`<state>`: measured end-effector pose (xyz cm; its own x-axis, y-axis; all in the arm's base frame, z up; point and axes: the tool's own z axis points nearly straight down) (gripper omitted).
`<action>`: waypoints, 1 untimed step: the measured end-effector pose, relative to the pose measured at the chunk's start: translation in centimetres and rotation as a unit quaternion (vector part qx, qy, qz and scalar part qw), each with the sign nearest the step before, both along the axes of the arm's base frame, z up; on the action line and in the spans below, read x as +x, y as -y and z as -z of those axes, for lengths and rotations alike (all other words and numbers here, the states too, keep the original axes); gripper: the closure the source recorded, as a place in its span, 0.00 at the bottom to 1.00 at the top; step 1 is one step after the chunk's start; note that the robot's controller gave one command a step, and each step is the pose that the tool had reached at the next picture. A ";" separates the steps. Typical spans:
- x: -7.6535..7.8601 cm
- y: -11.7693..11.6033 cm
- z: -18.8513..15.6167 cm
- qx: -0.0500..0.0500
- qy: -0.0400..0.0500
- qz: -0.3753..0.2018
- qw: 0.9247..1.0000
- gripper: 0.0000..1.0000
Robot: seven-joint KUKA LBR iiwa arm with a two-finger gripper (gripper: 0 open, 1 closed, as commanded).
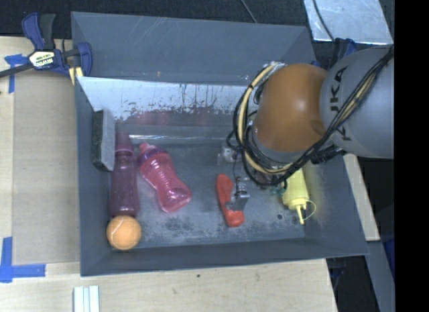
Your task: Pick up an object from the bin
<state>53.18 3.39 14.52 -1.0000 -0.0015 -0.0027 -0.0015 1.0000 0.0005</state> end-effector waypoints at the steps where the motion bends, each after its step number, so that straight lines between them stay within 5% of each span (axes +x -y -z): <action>1: -0.1 2.7 5.2 -0.001 0.000 -0.319 0.948 0.00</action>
Offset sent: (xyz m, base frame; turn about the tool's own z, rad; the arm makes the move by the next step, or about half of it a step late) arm -0.0110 -0.0336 -0.0089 -0.6184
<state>53.11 0.65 9.31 -0.7958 -0.6056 -0.0029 -0.6056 0.7958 -0.0019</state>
